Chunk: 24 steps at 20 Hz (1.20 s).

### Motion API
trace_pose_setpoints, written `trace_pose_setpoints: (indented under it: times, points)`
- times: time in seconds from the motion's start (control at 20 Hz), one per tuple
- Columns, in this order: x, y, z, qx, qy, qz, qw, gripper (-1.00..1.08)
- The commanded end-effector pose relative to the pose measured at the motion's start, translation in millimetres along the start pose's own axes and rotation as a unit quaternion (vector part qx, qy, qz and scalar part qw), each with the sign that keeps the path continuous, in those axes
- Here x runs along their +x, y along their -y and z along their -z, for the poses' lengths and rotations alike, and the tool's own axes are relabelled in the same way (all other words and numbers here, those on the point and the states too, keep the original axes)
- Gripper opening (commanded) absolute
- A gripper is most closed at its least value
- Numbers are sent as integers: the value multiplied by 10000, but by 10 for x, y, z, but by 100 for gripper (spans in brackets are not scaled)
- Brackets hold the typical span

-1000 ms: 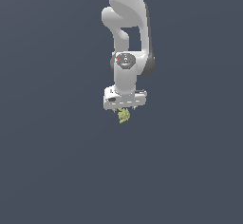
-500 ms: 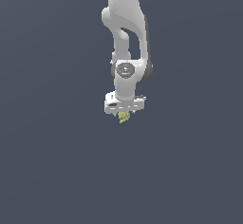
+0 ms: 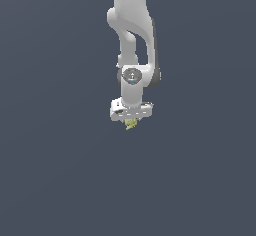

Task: Pick up the object and move it to a goal position.

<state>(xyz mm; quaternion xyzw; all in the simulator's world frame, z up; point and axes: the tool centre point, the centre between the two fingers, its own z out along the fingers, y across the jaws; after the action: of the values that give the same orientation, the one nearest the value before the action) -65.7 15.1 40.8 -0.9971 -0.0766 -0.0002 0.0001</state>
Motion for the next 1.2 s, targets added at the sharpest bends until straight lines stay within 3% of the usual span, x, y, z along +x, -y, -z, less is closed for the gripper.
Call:
trace_pose_setpoints:
  times: [0.0, 0.6, 1.15]
  points:
    - [0, -1, -9, 0, 3, -1, 10000, -100]
    - [30, -92, 187, -1, -4, 2, 10000, -100]
    - [155, -493, 1001, 2, -3, 3, 10000, -100]
